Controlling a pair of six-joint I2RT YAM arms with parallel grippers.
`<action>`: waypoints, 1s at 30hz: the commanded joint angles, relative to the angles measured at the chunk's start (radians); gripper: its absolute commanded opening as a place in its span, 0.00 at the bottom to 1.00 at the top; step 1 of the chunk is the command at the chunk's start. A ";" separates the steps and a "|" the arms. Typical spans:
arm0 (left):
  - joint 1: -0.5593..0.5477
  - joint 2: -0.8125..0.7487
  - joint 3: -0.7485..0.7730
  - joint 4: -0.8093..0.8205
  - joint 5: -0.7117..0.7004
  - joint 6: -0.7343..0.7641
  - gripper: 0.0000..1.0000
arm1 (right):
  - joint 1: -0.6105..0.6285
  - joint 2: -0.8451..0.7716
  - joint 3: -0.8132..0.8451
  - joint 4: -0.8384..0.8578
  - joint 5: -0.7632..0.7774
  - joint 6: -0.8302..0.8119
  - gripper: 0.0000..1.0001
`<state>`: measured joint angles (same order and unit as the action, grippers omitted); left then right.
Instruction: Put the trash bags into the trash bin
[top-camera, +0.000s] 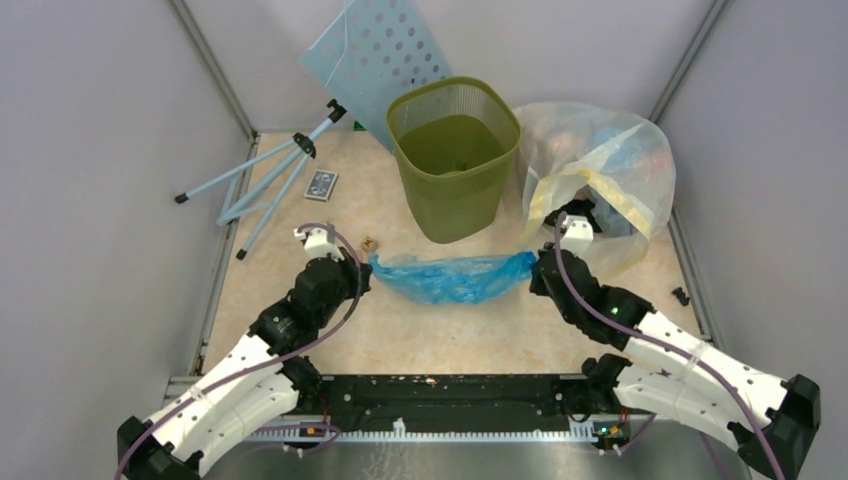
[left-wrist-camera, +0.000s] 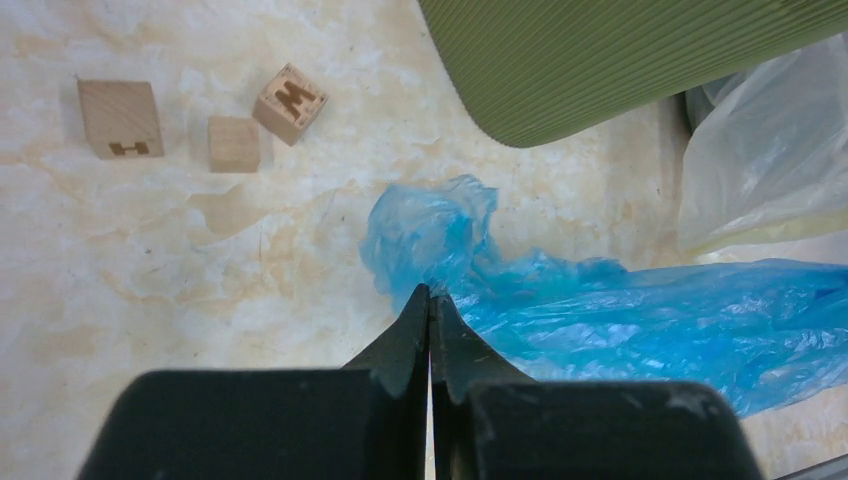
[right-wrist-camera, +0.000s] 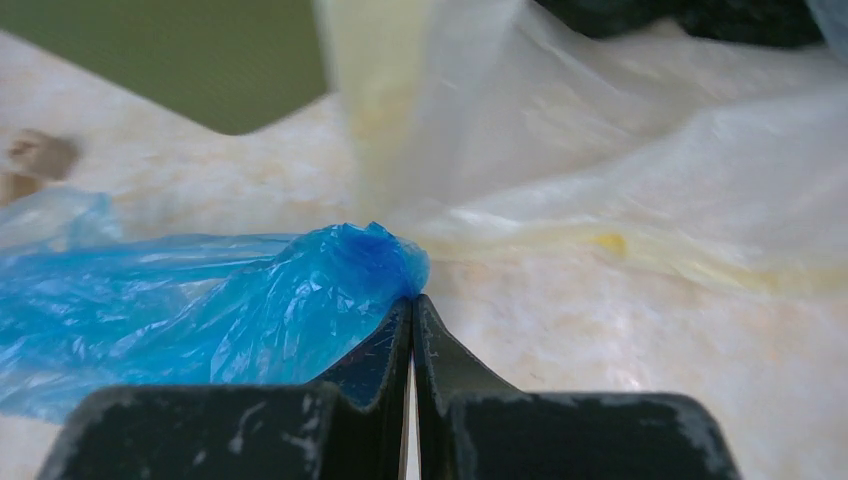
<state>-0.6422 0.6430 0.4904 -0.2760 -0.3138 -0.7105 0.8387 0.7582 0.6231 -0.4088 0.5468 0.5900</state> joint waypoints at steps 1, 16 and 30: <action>0.003 0.000 -0.033 -0.011 -0.035 -0.077 0.00 | -0.015 0.061 0.056 -0.257 0.232 0.240 0.00; 0.004 0.123 -0.058 0.141 0.211 0.001 0.00 | -0.015 -0.032 -0.017 0.086 -0.293 -0.092 0.44; 0.002 0.037 -0.030 0.476 0.619 0.104 0.00 | -0.016 0.128 0.107 -0.126 -0.216 0.211 0.78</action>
<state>-0.6422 0.7307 0.4232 0.0143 0.1856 -0.6468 0.8280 0.8810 0.6548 -0.4202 0.1596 0.5900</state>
